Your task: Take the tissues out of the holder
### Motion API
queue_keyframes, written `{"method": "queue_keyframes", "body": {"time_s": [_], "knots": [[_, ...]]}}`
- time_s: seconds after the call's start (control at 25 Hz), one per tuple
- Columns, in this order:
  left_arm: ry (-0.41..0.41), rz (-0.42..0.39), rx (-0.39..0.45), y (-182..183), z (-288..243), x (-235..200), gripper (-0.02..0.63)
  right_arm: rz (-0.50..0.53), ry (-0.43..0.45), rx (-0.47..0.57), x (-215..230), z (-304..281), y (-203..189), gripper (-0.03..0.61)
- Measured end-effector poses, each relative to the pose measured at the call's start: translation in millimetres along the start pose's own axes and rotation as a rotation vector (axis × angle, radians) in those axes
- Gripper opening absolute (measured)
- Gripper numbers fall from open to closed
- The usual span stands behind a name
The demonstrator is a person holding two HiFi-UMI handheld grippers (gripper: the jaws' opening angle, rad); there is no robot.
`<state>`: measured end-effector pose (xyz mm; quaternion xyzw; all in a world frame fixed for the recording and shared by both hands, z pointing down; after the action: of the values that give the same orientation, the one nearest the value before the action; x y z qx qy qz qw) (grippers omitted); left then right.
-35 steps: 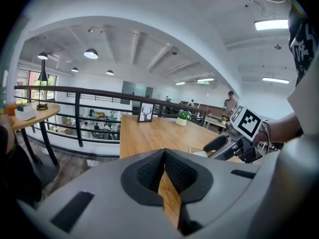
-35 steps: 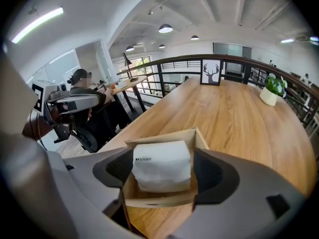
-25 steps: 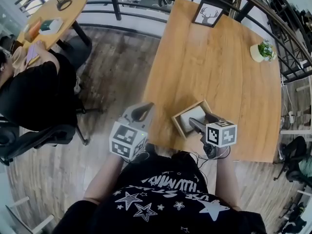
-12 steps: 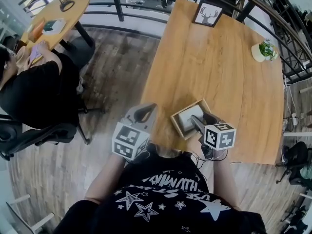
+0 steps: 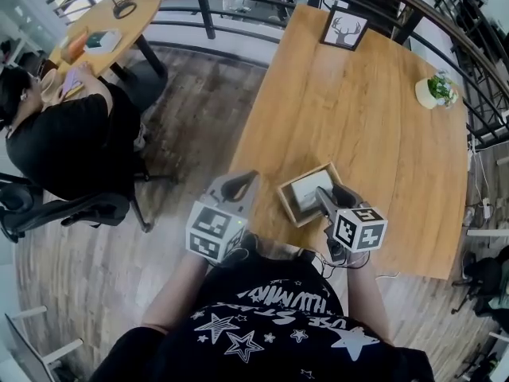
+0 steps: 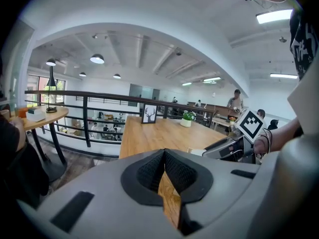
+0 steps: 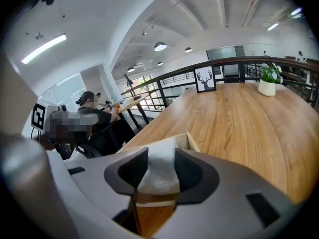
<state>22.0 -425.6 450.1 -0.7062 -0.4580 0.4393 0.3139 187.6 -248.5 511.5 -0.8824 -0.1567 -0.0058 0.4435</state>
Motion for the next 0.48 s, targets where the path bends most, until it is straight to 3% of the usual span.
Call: {"method": "queue_keyframes", "body": {"time_s": [0.48], "knots": [[0.059,0.01,0.045,-1.3,10.4,40.6,0.014,-0.02,0.11,0.177,10.8,42.4,15.6,0.17]]}}
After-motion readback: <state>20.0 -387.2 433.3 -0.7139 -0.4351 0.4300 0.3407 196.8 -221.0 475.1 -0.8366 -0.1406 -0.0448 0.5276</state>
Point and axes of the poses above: the fingertips, and each gripper's own axes: z backward along the fingers, x to its right, y out of its top, the point moved 7 cm from there along z, backward along the fingers, and after that the axes turned 13 degrees about z, right-handed, at the moved point
